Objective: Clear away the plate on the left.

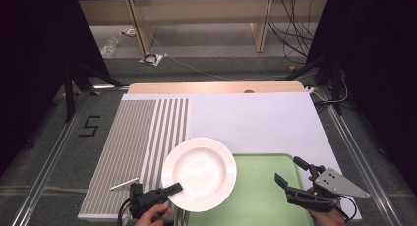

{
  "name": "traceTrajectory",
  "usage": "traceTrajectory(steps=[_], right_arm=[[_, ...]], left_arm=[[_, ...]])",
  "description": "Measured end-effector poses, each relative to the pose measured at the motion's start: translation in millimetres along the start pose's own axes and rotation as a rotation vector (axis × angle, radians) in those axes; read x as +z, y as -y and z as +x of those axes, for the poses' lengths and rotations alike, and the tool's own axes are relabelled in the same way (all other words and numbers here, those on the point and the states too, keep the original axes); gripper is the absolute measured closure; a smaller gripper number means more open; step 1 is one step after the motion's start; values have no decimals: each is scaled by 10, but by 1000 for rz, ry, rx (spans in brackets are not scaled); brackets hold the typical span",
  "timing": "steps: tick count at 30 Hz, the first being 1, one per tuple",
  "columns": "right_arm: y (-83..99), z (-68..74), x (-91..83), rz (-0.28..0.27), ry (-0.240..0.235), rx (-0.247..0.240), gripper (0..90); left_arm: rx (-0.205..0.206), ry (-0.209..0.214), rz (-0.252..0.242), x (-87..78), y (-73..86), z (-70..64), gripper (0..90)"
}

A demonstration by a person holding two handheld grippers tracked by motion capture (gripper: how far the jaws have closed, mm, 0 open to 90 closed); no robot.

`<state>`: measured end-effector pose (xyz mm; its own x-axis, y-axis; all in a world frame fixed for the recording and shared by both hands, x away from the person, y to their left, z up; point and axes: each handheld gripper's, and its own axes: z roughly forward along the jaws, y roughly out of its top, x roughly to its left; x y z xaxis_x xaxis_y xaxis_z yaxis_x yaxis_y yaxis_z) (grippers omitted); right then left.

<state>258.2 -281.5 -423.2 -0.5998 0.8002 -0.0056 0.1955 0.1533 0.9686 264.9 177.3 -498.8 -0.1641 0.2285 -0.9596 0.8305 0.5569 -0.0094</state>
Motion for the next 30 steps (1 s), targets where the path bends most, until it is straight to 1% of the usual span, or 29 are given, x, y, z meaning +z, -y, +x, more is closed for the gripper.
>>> traceTrajectory(steps=[6, 10, 13, 17, 18, 21, 25, 30], right_arm=[[0, -3, -1, -1, 0, 1, 207], [-1, -2, -2, -1, -1, 2, 207], [-2, -4, -5, 0, -1, 1, 207], [-2, -4, -6, -1, -1, 1, 207], [-2, -4, -6, 0, 0, 2, 207], [-3, -4, -7, -2, -1, 1, 207], [-2, -4, -6, -1, -2, 1, 207], [-3, -6, -8, -1, -1, 1, 207]], left_arm=[[18, -6, 35, 104, 53, -27, 782], [40, -19, 64, 174, 88, -41, 782], [44, -26, 79, 239, 128, -47, 782], [62, -48, 119, 330, 185, -47, 782], [61, -48, 123, 357, 201, -50, 781], [77, -54, 152, 418, 240, -55, 780], [87, -60, 178, 512, 296, -71, 780], [103, -75, 212, 618, 354, -81, 779]])
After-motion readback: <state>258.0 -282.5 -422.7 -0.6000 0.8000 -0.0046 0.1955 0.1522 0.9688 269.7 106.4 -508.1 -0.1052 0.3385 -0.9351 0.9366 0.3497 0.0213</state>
